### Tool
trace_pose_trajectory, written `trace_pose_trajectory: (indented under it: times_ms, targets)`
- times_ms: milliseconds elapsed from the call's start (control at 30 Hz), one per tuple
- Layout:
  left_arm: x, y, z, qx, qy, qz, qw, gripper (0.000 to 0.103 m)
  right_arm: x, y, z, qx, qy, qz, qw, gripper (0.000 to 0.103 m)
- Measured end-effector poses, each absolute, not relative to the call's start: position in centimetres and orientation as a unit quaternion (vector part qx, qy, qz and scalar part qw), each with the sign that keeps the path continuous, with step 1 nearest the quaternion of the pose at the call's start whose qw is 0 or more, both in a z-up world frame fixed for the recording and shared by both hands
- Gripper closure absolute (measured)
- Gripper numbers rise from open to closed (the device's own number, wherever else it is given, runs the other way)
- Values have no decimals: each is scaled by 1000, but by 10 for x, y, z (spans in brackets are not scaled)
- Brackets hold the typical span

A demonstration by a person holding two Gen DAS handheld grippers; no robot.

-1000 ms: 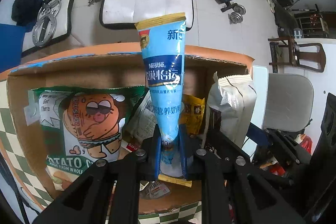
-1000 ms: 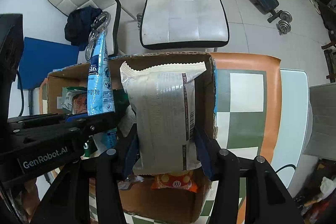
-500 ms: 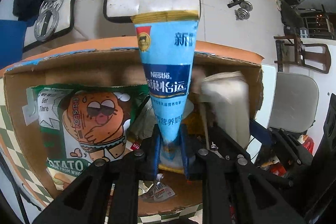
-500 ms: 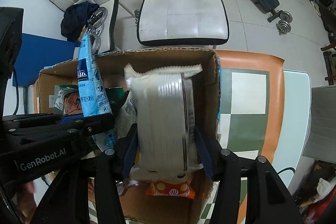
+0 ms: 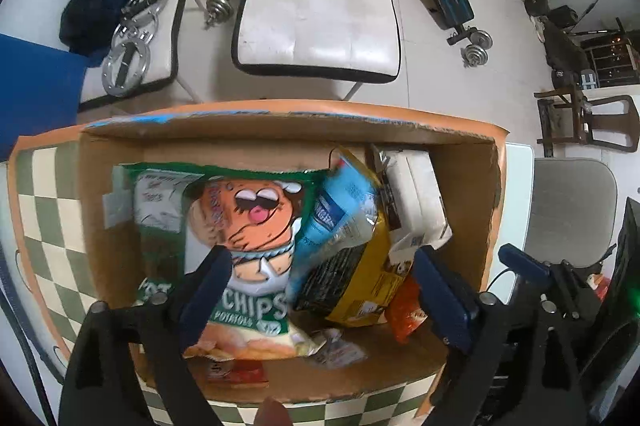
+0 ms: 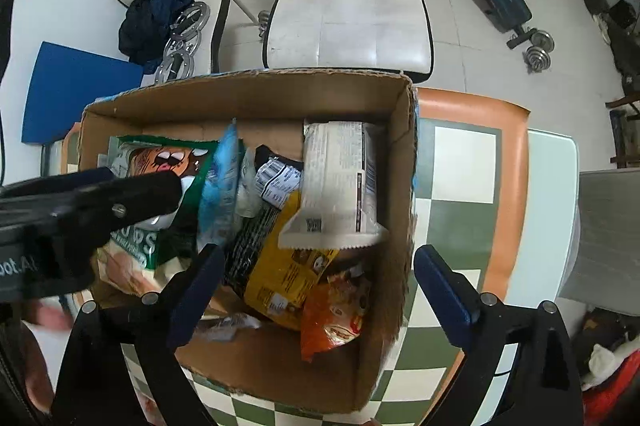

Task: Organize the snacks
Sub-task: 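Withdraw from the box and grasp the yellow snack bag with the left tool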

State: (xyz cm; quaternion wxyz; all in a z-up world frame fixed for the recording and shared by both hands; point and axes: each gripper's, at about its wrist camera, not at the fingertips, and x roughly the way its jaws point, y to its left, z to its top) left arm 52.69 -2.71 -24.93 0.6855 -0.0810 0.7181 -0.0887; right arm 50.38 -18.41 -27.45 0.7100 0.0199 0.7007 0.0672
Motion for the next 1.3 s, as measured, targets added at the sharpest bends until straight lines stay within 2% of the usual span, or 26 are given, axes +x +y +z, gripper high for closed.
trace_pose_trajectory:
  times_ms: [433,1000,1300]
  targets:
    - [466,-11,-211,-47,670,-71,738,3,446,-173,-234,-1,665,59,744,3]
    - [368,2,-161,11,570,-29,821,3,349,-165,-186,-11,601,34,799,2]
    - [316,13,-137,-11,513,-20,858,3,300,-163,-156,2,560,31,828,2]
